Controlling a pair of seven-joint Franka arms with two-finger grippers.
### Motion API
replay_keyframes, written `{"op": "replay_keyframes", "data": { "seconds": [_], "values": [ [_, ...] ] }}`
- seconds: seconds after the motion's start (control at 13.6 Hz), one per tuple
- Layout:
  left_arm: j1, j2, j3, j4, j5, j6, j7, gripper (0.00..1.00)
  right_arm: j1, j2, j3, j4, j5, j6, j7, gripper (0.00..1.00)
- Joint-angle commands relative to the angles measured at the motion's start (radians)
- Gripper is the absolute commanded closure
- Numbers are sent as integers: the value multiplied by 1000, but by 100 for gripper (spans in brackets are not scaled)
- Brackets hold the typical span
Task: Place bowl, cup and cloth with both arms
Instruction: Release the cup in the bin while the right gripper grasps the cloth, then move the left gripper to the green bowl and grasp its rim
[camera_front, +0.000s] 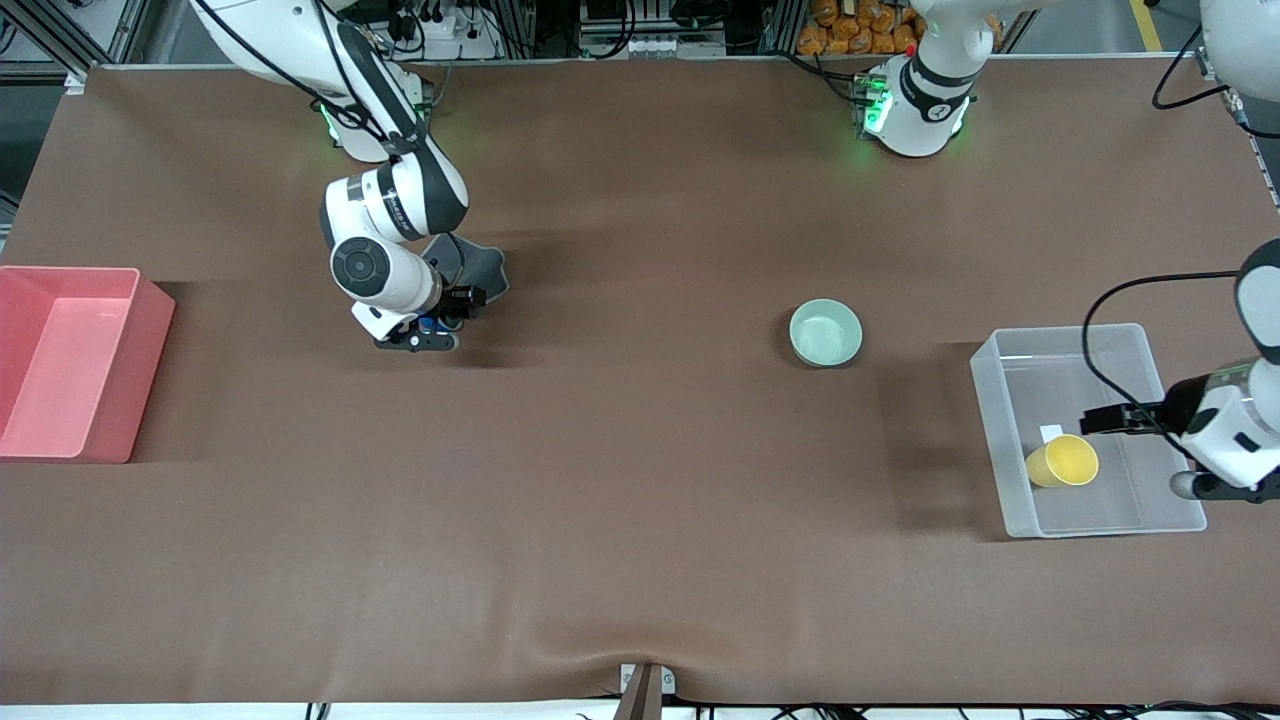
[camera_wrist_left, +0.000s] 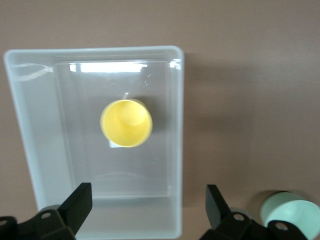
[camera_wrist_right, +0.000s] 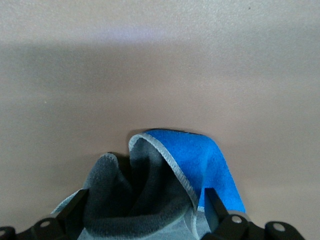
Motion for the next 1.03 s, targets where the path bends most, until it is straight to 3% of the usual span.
{"op": "replay_keyframes", "data": {
  "seconds": [0.0, 0.29, 0.51, 0.59, 0.66, 0.73, 0.95],
  "values": [
    [-31, -44, -27, -24, 7, -54, -60, 0, -8, 1, 7, -16, -19, 18, 14, 0],
    [-29, -61, -111, -33, 8, -87, -154, 0, -6, 6, 9, -40, -17, 13, 44, 0],
    [-29, -122, -179, -110, 13, -83, -238, 0, 3, 6, 10, -46, -17, 7, 92, 0],
    [-29, -133, -206, -140, 19, -81, -269, 0, 9, 6, 10, -49, -17, 8, 92, 11],
    [-29, -150, -238, -188, 24, -66, -301, 0, 12, 6, 10, -49, -17, 8, 92, 67],
    [-29, -167, -261, -243, 33, -27, -328, 0, 15, 6, 10, -49, -17, 10, 92, 97],
    [-29, -201, -324, -410, 45, 102, -391, 0, 15, 6, 10, -49, -17, 10, 97, 100]
  ]
}}
